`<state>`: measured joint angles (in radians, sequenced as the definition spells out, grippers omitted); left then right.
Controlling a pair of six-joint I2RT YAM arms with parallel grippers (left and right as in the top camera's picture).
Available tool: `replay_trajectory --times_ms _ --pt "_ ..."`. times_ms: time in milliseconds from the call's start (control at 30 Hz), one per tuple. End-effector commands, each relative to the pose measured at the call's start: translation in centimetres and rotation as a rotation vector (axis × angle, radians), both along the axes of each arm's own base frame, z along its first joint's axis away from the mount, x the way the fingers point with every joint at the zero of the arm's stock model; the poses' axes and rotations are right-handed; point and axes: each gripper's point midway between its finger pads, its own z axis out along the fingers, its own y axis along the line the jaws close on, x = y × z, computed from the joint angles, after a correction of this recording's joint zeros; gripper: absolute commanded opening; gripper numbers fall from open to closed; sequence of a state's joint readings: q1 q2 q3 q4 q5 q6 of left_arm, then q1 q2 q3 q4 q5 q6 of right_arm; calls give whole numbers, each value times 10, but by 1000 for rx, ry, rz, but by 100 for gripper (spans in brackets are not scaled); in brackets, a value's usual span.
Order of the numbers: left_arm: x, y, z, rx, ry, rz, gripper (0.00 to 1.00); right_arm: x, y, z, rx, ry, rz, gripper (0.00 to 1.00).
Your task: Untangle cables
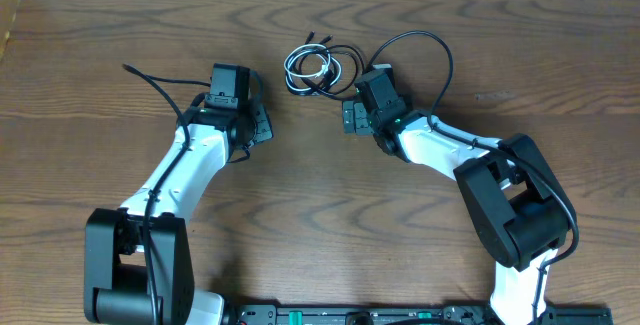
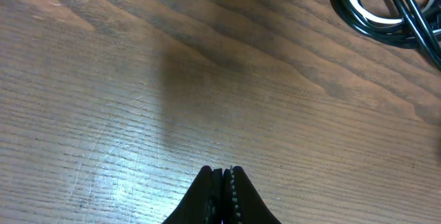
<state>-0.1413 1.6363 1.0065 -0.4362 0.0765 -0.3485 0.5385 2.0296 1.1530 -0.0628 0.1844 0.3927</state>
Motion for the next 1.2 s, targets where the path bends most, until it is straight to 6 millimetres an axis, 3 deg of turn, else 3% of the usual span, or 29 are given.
replay_trajectory --times_ms 0,500,667,900,1000,1033,1067,1100,1133,1167 --pt "0 -1 -4 -5 8 9 8 -12 0 -15 -5 55 9 99" --pt "0 -1 -3 -5 4 9 8 -12 0 -15 -5 55 10 99" --pt "1 10 -4 54 0 35 8 -12 0 -15 -5 55 10 99" --pt "1 10 -4 56 0 36 8 -19 7 -18 20 90 52 99" --pt "1 10 -4 56 -1 36 8 -8 14 7 43 29 89 99" --pt "1 10 -4 56 -1 36 8 -5 15 20 60 6 90 83" --pt "1 10 -3 56 -1 36 8 -2 15 35 76 -21 85 52" --pt "1 10 -3 56 -1 36 8 0 15 49 100 -43 69 34" --pt "1 10 -3 55 -2 36 8 2 15 64 125 -67 56 25" --pt "2 10 -3 55 -3 36 8 3 16 77 142 -91 51 24"
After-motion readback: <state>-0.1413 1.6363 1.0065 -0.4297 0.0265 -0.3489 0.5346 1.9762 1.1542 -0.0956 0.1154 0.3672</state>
